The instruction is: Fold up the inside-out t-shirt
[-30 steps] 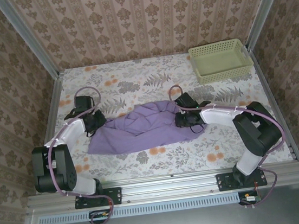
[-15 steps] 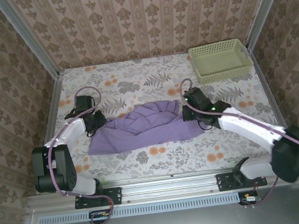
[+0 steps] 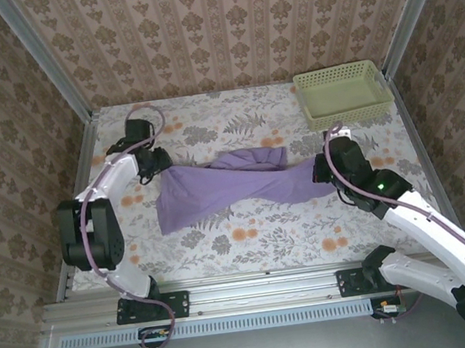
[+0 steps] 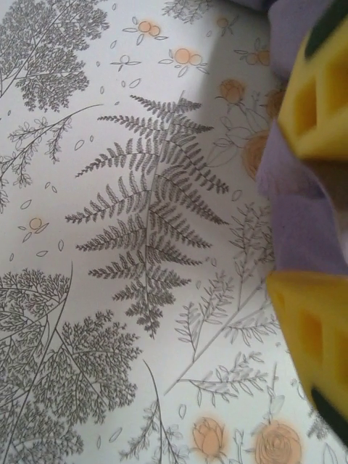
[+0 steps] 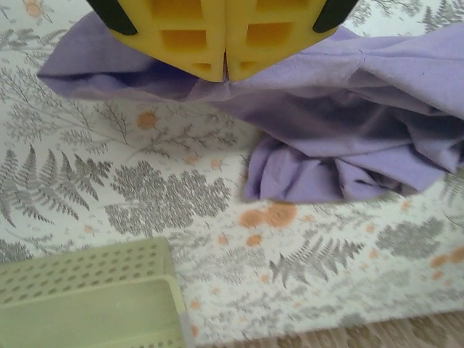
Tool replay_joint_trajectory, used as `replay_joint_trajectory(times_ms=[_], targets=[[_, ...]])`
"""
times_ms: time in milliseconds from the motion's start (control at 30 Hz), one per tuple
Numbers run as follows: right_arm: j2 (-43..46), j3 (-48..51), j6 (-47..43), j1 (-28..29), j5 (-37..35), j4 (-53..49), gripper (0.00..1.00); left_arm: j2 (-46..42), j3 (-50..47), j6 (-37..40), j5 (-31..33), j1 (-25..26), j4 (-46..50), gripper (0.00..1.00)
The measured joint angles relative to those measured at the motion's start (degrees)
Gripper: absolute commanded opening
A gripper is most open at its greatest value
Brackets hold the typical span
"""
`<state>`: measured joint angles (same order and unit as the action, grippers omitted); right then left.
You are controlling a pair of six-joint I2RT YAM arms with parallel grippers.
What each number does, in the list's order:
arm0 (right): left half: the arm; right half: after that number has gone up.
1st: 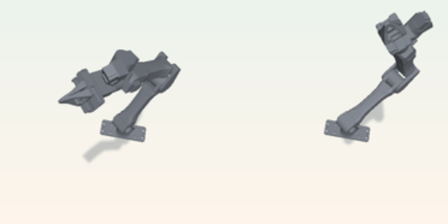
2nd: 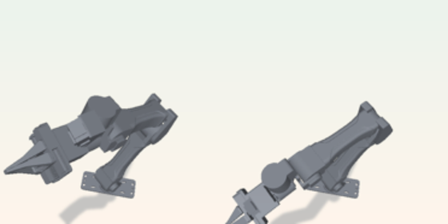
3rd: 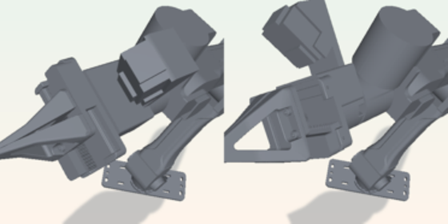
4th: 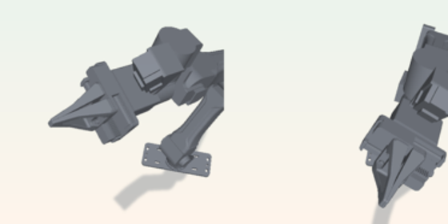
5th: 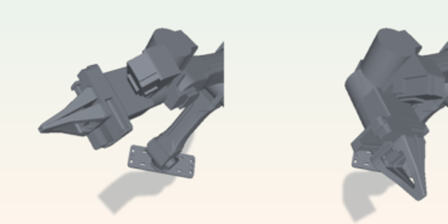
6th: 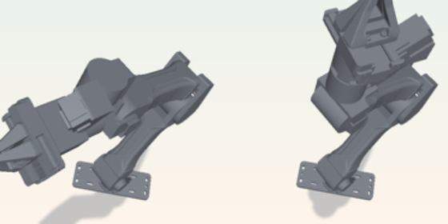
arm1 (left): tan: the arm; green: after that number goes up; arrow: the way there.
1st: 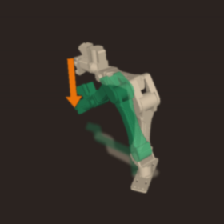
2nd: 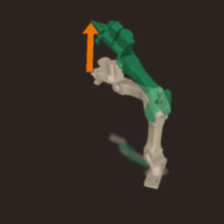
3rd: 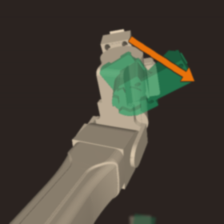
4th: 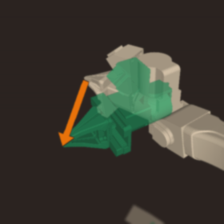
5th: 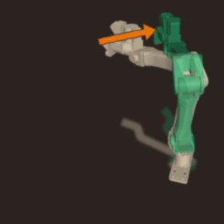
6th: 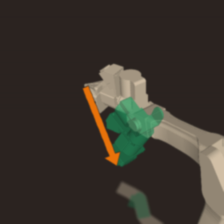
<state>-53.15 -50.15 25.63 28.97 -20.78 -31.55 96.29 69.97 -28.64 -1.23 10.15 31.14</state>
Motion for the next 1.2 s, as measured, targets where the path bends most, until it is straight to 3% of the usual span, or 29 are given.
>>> replay_joint_trajectory(times_ms=[100,233,400,600,867,1100,1200], targets=[[-1.88,0.02,0.02,-0.09,0.02,-0.5,0.0,-0.63,-1.79,0.7,0.79,0.0,0.17,0.71],[-2.34,0.5,0.13,-0.59,-0.02,-0.5,0.0,-10.71,-12.9,0.07,1.03,-0.04,-1.4,0.8],[-4.74,0.72,1.49,-3.96,0.07,-1.55,0.0,-20.68,-22.21,-0.44,-0.26,-0.57,-3.85,0.91],[-6.62,0.87,2.89,-8.04,0.39,-2.47,0.0,-22.21,-24.63,-1.01,-3.19,-3.96,-6.01,1.0],[-6.21,1.68,3.28,-9.79,0.46,-3.41,0.0,-22.53,-19.37,-0.52,-5.09,-4.11,-5.6,0.95],[-6.21,1.9,3.32,-10.1,1.68,-3.39,0.0,-41.62,-27.63,-2.91,-4.09,-0.76,-2.12,0.67],[-6.21,1.9,3.61,-10.1,2.36,-3.39,0.0,-48.15,-32.54,-4.46,-3.72,1.14,0.22,0.61]])
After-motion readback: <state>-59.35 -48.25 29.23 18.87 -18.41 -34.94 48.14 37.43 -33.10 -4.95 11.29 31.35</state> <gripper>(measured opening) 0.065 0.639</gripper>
